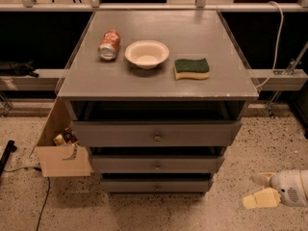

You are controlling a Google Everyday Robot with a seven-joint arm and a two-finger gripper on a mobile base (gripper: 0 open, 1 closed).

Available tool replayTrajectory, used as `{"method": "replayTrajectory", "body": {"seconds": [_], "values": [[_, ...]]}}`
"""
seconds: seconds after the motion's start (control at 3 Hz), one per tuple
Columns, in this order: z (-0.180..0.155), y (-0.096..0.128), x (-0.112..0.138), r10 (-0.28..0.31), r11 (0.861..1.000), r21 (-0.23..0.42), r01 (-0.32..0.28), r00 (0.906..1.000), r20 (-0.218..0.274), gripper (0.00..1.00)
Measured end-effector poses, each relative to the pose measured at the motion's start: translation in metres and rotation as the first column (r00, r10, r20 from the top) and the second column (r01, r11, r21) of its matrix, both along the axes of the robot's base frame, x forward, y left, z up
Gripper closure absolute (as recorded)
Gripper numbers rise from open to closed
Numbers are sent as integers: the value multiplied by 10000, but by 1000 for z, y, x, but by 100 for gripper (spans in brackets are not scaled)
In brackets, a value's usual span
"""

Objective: Open bottom drawer

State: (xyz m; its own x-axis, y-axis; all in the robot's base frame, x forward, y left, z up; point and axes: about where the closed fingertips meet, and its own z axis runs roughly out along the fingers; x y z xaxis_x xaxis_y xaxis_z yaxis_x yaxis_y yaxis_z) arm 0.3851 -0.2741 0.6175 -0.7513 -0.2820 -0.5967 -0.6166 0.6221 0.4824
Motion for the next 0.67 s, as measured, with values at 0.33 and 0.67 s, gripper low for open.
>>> {"method": "replayTrajectory", "body": {"seconds": [0.33, 0.67], "values": [[-24, 18, 0, -72, 9991, 410, 87, 9993, -356, 0], [-77, 35, -1, -259, 9959, 835, 353, 9936, -1102, 0]]}}
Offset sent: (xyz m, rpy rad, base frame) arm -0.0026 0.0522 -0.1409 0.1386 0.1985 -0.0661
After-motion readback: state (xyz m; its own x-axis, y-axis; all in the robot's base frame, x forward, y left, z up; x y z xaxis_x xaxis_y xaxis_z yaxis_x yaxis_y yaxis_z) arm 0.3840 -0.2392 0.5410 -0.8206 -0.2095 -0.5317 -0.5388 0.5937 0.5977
